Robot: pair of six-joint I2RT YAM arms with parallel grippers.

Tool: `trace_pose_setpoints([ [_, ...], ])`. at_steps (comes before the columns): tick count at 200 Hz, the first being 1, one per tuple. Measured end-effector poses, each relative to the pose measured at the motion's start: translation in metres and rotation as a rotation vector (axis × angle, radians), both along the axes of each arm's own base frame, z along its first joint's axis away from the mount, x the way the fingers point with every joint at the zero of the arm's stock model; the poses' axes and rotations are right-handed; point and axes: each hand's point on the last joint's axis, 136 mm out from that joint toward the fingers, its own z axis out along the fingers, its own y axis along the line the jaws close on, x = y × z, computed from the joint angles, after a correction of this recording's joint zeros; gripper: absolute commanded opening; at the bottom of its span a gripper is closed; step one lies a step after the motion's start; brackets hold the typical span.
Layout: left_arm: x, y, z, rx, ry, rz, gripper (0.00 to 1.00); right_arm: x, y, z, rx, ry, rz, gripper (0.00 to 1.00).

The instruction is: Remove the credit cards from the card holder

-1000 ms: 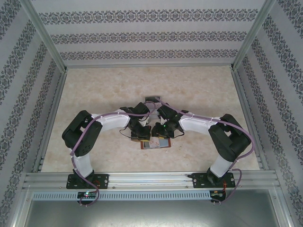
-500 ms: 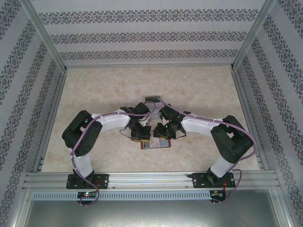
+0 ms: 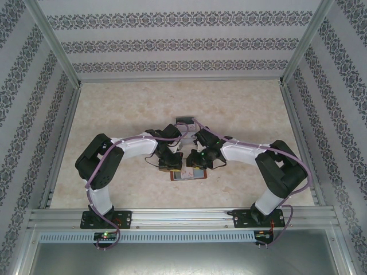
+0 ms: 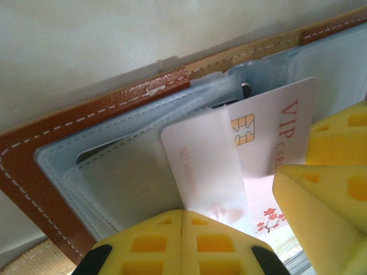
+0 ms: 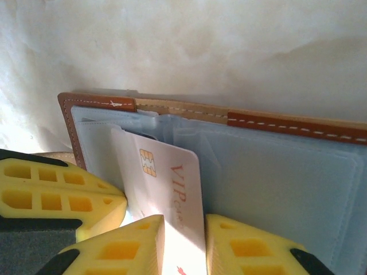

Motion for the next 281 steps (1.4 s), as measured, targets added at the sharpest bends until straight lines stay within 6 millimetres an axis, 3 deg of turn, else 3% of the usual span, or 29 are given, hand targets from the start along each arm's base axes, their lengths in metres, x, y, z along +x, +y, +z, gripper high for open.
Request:
trace_pose_setpoints([
  [98, 0.0, 0.0, 0.0, 0.0, 0.0, 0.0, 0.0, 0.002, 0.004, 0.017, 0.09, -0.007, -0.014, 0.1],
  [212, 0.0, 0.0, 0.001, 0.003, -0.005, 0.001, 0.0, 0.002, -0.028, 0.021, -0.041, -0.054, -0.001, 0.07],
  [281, 0.006, 0.012, 0.001, 0.075, -0.043, 0.001, 0.0, 0.001, -0.031, 0.028, -0.061, -0.077, 0.036, 0.06],
])
